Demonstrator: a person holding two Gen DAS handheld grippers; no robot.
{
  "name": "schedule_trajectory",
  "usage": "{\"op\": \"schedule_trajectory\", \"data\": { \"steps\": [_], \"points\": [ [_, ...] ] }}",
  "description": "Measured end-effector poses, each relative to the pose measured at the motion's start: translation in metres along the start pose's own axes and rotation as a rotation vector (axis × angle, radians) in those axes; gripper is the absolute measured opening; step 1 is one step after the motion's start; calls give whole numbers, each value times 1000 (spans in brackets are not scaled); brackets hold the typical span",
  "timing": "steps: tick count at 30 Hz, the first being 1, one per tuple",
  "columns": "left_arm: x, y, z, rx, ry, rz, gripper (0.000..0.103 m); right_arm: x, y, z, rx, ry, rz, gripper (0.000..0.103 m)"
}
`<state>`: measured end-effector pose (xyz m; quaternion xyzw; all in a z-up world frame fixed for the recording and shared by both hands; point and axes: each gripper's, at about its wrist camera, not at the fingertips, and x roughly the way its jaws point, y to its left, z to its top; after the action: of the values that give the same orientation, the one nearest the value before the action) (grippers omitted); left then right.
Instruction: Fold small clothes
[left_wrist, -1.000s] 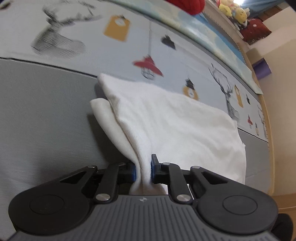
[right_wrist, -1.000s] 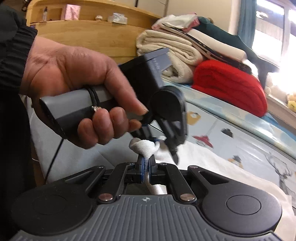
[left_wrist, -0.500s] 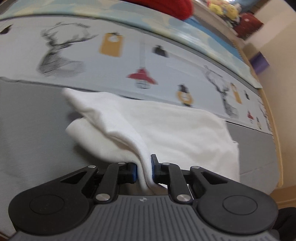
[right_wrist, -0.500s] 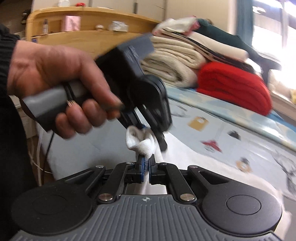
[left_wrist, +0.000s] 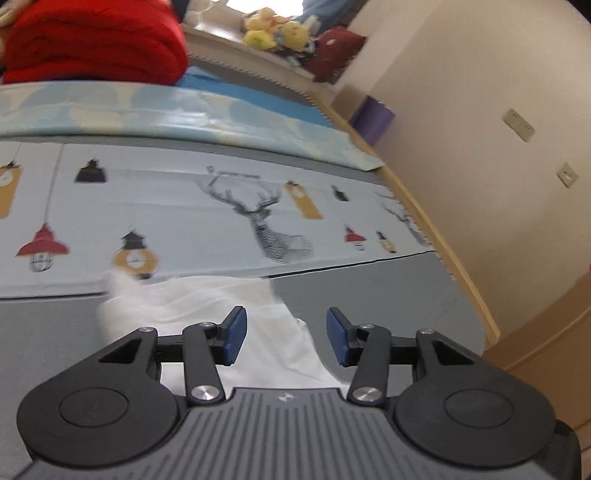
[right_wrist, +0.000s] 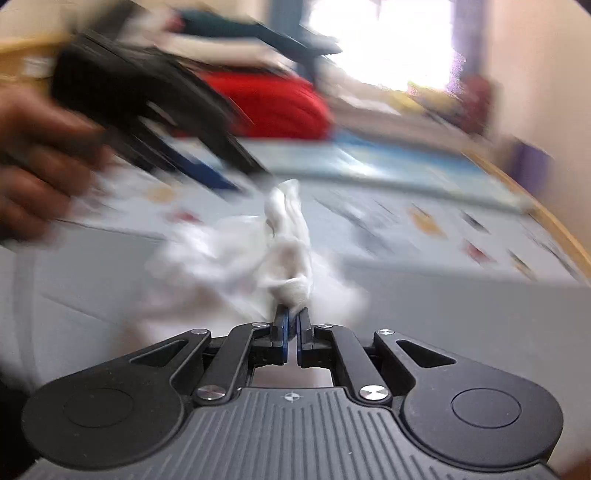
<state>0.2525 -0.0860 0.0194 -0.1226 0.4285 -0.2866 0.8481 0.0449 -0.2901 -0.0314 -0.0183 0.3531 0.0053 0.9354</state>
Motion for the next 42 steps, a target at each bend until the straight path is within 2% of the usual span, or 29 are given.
{"op": "schedule_trajectory", "data": {
  "steps": [2,4,8,10,12,16,21,22,24,26,28,30,32,34,38,40,42],
  "points": [
    [5,11,-3,-12,58,53,50,20,-18,-12,101,134,-14,0],
    [11,17,-9,-1,126,105,47,31,-37,-23,235,197,39,0],
    [12,21,-21,85,204,141,44,31,-54,-29,437,147,157,5],
    [10,23,-27,119,221,120,44,37,-59,-26,473,134,169,18],
    [5,22,-36,156,236,109,44,38,-62,-29,512,150,148,38],
    [6,13,-47,231,278,114,44,47,-65,-28,580,181,150,39],
    [12,6,-52,286,299,109,44,35,-63,-14,565,65,157,39],
    [14,4,-53,296,301,104,44,30,-63,-12,568,32,166,41],
    [16,-1,-56,317,315,93,44,26,-61,-10,561,4,166,56],
    [21,-4,-61,342,339,85,44,30,-57,-10,535,33,159,59],
    [29,-5,-70,373,384,98,44,40,-53,-14,486,96,131,54],
    [42,-3,-80,406,454,147,44,46,-52,-18,444,129,74,5],
    [51,1,-90,442,504,195,44,51,-57,-22,459,154,37,5],
    [52,2,-92,460,515,199,44,56,-59,-23,458,189,24,5],
    [49,5,-88,438,510,186,44,64,-54,-19,442,295,-11,5],
    [44,11,-81,408,490,189,44,64,-58,-7,475,342,-28,7],
    [39,18,-71,359,452,190,44,58,-65,13,513,329,-46,11]
  ]
}}
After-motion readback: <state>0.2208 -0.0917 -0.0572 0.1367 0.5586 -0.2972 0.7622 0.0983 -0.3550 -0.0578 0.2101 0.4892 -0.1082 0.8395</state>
